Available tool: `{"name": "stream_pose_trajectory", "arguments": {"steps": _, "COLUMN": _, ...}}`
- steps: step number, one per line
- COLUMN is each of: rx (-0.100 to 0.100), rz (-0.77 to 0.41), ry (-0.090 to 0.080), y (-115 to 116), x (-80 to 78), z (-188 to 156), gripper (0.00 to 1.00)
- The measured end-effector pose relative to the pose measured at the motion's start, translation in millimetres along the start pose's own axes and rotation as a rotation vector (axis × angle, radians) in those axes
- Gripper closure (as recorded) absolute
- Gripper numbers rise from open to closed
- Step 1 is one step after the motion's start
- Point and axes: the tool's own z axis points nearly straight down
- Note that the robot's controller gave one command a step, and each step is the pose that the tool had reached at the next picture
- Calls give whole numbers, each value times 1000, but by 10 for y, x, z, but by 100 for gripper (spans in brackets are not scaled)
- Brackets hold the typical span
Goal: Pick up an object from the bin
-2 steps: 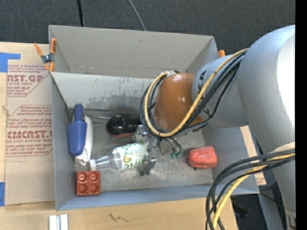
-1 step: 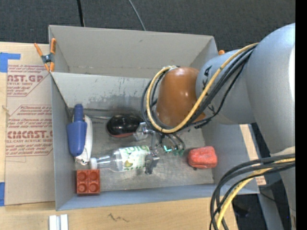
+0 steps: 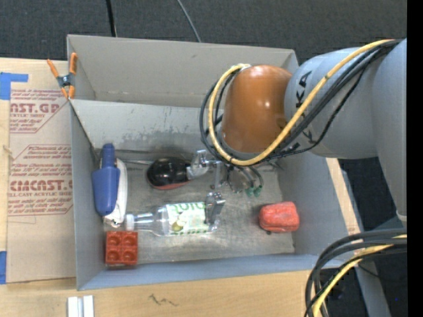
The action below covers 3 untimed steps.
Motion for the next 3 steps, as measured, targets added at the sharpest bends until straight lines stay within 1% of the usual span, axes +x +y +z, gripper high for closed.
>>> {"name": "stream_pose_trajectory", "arguments": {"steps": 1, "rx": -4, "rz": 25, "ry": 19, "y": 164, "x": 30, "z": 743, "gripper": 100}}
{"name": "stream_pose_trajectory", "arguments": {"steps": 2, "rx": -4, "rz": 25, "ry": 19, "y": 164, "x": 29, "z": 743, "gripper": 100}}
{"name": "stream_pose_trajectory", "arguments": {"steps": 3, "rx": -1, "rz": 28, "ry": 0, "y": 153, "x": 64, "z": 395, "gripper": 100}}
